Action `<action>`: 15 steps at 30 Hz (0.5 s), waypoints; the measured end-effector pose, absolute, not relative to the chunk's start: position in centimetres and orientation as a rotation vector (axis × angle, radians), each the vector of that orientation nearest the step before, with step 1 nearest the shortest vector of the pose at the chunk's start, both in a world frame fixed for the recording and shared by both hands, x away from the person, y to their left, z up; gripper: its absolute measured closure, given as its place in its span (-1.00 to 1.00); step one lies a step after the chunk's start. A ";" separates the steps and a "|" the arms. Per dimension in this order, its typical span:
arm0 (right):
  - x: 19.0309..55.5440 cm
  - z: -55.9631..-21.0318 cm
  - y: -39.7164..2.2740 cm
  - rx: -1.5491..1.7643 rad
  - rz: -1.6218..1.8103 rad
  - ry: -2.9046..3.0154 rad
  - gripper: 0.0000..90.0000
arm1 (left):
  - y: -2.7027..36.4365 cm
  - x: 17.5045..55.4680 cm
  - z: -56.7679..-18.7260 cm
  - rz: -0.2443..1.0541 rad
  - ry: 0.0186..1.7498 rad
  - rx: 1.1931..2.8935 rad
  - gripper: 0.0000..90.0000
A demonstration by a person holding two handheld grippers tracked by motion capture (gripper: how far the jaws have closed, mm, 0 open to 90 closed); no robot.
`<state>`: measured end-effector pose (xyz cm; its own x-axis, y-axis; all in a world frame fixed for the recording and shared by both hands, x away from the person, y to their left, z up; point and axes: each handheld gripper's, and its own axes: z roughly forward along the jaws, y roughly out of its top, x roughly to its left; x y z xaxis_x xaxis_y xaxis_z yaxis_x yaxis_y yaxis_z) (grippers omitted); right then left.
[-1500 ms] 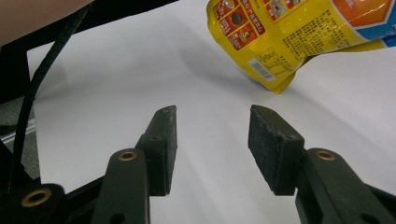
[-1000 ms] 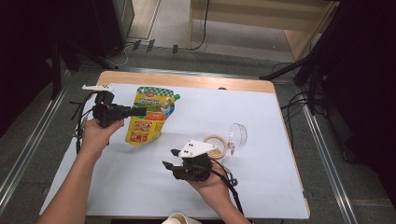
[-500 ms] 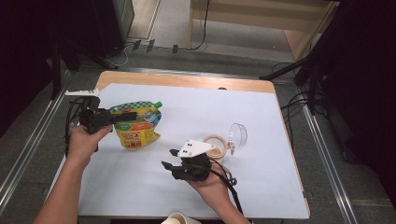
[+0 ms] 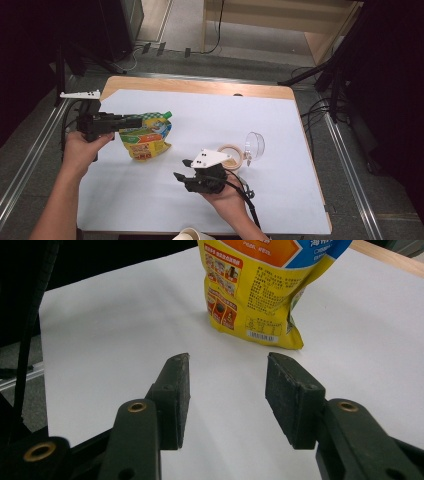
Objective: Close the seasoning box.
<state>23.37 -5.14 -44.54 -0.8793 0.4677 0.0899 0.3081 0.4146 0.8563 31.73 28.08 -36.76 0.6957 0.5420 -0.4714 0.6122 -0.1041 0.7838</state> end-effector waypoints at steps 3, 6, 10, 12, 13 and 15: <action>23.4 -44.4 -5.2 0.692 1.460 2.504 0.20 | 28.1 31.6 -35.9 -0.062 0.935 1.765 0.47; 23.4 -44.3 -5.3 0.698 1.460 2.507 0.21 | 28.1 31.5 -34.8 -0.050 0.941 1.769 0.46; 23.6 -44.1 -5.5 0.707 1.456 2.513 0.21 | 28.2 31.6 -33.6 -0.050 0.960 1.764 0.45; 23.6 -43.9 -5.7 0.715 1.449 2.519 0.22 | 28.2 31.7 -33.2 -0.034 0.956 1.767 0.45; 23.6 -43.8 -5.8 0.716 1.449 2.519 0.22 | 28.4 31.9 -33.1 -0.034 0.954 1.764 0.44; 23.8 -43.6 -6.1 0.721 1.457 2.519 0.23 | 28.8 32.2 -32.8 -0.026 0.961 1.755 0.42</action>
<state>23.75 -6.07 -43.57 -0.8748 0.4713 0.1126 0.3326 0.4150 0.8469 32.24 28.77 -32.82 0.6728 0.5852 -0.4527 0.6090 -0.0905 0.7880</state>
